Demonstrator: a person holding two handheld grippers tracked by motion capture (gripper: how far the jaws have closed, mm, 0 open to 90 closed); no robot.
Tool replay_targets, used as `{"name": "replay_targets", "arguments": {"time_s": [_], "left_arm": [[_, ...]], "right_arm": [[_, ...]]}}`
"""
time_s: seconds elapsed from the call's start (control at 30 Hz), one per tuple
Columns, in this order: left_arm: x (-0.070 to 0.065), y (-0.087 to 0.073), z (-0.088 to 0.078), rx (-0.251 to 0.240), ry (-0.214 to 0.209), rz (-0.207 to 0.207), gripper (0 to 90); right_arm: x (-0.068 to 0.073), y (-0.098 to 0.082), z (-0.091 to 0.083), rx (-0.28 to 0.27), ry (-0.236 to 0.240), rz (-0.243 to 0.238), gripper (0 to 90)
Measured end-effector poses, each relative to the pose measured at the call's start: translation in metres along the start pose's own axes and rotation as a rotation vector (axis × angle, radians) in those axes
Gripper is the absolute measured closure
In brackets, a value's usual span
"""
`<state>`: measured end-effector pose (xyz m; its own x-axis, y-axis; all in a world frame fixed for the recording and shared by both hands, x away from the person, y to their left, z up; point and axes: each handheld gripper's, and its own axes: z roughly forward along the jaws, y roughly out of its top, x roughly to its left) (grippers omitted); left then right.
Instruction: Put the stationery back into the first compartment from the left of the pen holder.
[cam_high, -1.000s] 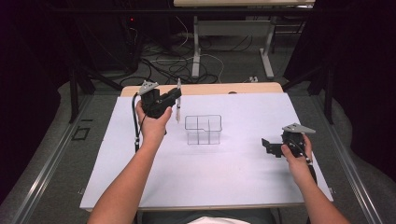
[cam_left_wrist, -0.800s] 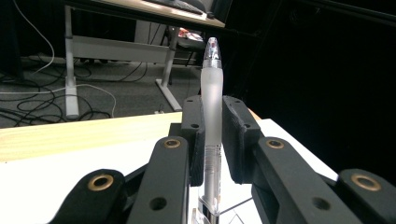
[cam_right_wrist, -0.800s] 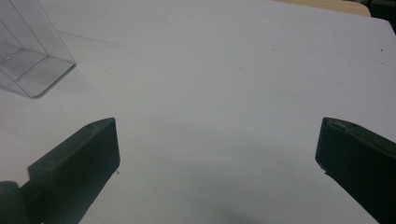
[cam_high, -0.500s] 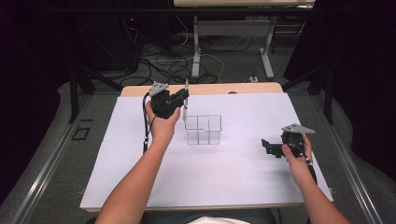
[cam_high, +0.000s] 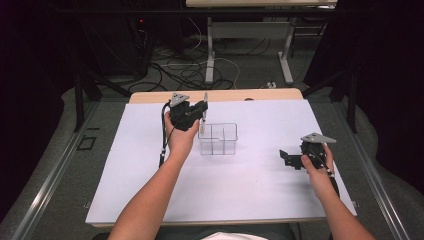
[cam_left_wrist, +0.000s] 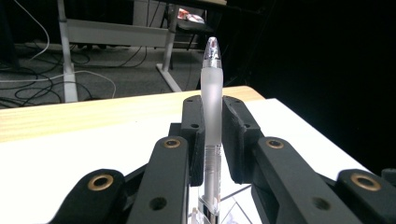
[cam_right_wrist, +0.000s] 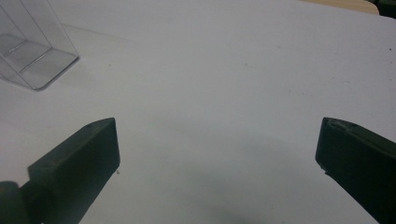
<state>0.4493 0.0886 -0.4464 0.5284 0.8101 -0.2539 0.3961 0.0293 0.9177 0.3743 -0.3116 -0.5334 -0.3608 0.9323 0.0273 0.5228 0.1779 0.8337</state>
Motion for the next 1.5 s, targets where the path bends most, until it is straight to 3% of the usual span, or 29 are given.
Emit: {"name": "replay_targets", "arguments": {"time_s": [0.13, 0.37, 0.97, 1.3, 1.5], "left_arm": [[-0.001, -0.004, 0.003, 0.011, -0.002, -0.003, 79.9], [-0.003, -0.011, 0.009, 0.048, 0.001, 0.03, 79.9], [-0.004, -0.024, 0.011, 0.068, -0.002, 0.035, 79.9], [-0.004, -0.03, 0.011, 0.084, 0.003, 0.062, 79.7], [-0.004, -0.031, 0.008, 0.095, -0.004, 0.053, 77.7]], "right_arm": [[0.0, 0.0, 0.0, 0.0, 0.002, -0.002, 0.0], [-0.001, -0.001, 0.0, 0.006, 0.005, -0.005, 0.0], [-0.001, -0.003, -0.004, 0.005, 0.002, -0.012, 0.0], [-0.001, -0.004, -0.002, 0.014, 0.006, -0.005, 0.0], [0.0, -0.004, -0.002, 0.013, 0.009, -0.009, 0.0]]}}
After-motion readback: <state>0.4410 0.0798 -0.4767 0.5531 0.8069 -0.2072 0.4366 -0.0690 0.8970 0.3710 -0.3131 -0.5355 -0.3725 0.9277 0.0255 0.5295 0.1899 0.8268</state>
